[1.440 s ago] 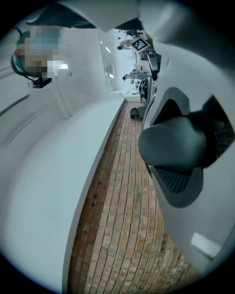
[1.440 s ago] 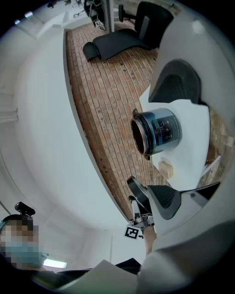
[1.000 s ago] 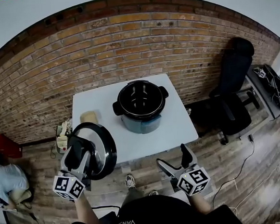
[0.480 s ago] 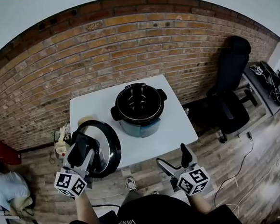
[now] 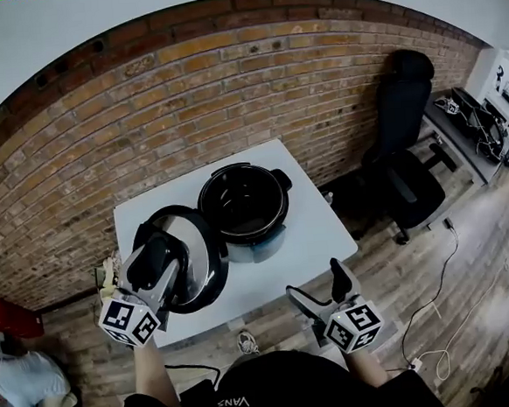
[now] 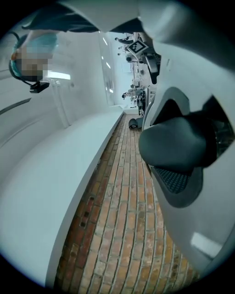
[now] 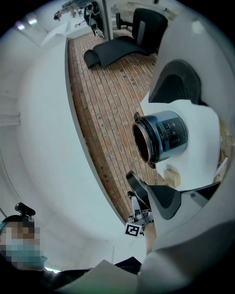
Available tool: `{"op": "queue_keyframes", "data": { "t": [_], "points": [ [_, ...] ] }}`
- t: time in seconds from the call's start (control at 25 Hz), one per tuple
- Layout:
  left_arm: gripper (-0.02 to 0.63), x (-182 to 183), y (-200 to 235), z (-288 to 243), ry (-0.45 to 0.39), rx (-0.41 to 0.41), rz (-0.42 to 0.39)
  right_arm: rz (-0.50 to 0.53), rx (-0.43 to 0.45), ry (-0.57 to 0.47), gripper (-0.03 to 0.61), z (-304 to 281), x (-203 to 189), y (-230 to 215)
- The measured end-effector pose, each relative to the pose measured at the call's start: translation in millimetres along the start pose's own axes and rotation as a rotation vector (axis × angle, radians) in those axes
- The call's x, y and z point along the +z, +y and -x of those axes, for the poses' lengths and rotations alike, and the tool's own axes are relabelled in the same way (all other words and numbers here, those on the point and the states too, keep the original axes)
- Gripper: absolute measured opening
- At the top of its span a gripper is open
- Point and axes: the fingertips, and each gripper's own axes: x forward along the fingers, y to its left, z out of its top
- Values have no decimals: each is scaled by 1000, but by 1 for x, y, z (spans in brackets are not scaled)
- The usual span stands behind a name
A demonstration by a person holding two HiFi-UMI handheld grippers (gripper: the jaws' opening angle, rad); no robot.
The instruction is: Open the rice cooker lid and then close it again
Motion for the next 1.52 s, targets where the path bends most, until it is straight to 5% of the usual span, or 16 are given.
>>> {"op": "queue_keyframes", "data": {
  "t": [0.96,1.12,1.52],
  "points": [
    [281,-3,-35,-175,158,-646,-291,-63,-300,-73,557,-11,-12,-3],
    [281,-13,-49,-187,202,-731,-373,-74,-328,-62,557,-4,-18,-7],
    [281,-25,-76,-211,272,-849,-405,-61,-300,-50,557,-6,-6,-33]
  ]
}}
